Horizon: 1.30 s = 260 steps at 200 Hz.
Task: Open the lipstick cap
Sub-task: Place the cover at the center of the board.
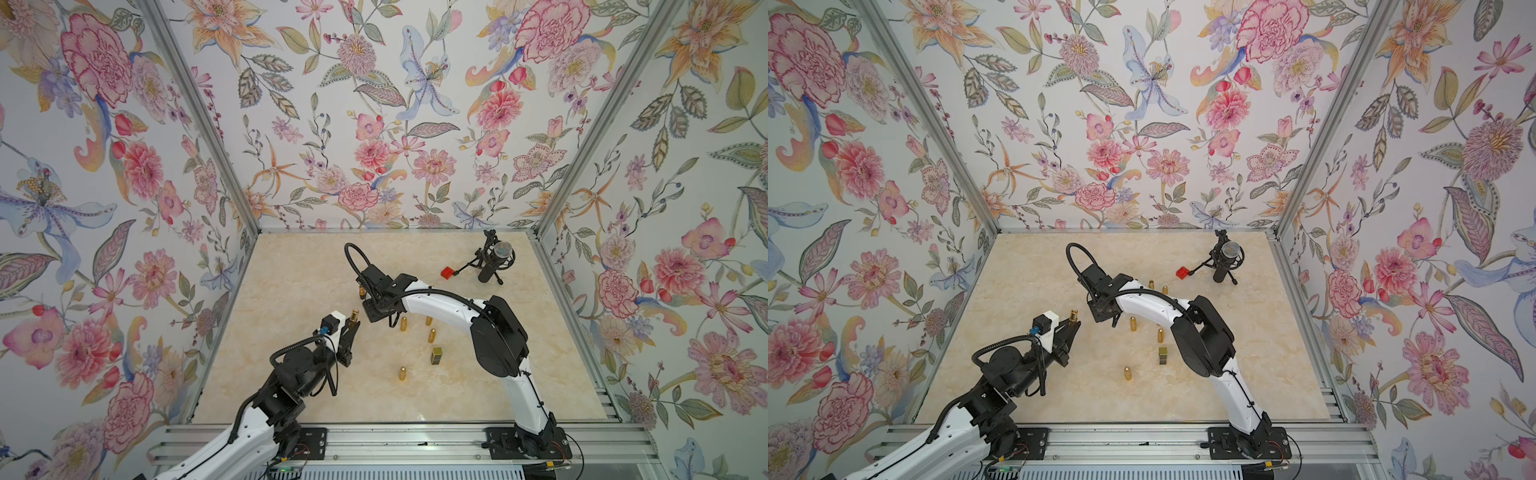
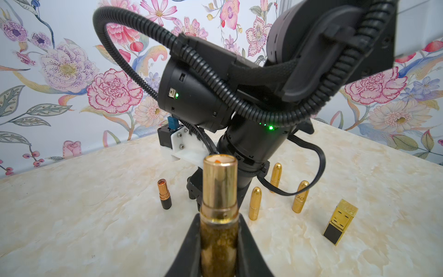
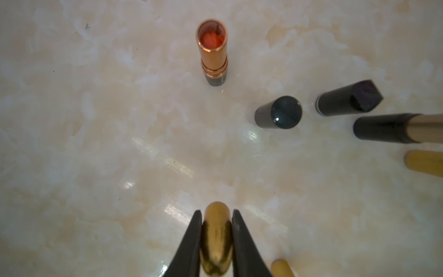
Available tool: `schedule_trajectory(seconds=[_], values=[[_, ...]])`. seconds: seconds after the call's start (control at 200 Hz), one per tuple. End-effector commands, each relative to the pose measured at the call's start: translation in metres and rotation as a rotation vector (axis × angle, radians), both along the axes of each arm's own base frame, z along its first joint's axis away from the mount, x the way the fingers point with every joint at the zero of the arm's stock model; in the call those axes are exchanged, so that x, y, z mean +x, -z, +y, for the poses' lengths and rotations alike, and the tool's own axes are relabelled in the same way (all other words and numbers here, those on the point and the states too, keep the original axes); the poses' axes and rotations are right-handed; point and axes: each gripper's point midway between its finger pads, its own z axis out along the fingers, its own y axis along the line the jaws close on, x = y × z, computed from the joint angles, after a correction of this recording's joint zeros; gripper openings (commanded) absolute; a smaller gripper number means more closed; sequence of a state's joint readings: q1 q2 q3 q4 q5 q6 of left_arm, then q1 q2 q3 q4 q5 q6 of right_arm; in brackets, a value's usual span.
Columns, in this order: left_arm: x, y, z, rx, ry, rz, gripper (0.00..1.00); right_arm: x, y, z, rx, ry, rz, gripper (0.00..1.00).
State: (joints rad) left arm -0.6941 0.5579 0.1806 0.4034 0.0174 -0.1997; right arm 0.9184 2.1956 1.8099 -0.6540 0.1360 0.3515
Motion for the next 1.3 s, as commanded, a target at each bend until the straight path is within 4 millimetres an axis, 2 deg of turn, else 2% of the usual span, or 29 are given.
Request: schedule_trajectory(seconds=[0.0, 0.285, 0.735, 0.896, 1.091, 1.296], values=[[0.000, 0.004, 0.004, -0.012, -0.022, 0.014, 0.08, 0.009, 0.017, -0.006, -0.020, 0.034, -0.004, 0.22], [0.000, 0.004, 0.004, -0.014, -0.021, 0.014, 0.08, 0.019, 0.040, -0.016, -0.045, 0.067, 0.021, 0.22], [0.001, 0.007, 0.002, -0.005, -0.019, 0.022, 0.08, 0.023, 0.053, -0.017, -0.052, 0.067, 0.032, 0.24], [0.001, 0.007, 0.003, -0.005, -0.019, 0.023, 0.08, 0.021, 0.053, -0.018, -0.052, 0.072, 0.037, 0.28], [0.002, 0.006, 0.004, -0.007, -0.025, 0.019, 0.08, 0.023, 0.027, -0.015, -0.007, 0.073, 0.012, 0.39], [0.003, 0.005, 0.005, -0.011, -0.034, 0.017, 0.08, 0.008, -0.039, -0.024, 0.094, 0.072, -0.032, 0.43]])
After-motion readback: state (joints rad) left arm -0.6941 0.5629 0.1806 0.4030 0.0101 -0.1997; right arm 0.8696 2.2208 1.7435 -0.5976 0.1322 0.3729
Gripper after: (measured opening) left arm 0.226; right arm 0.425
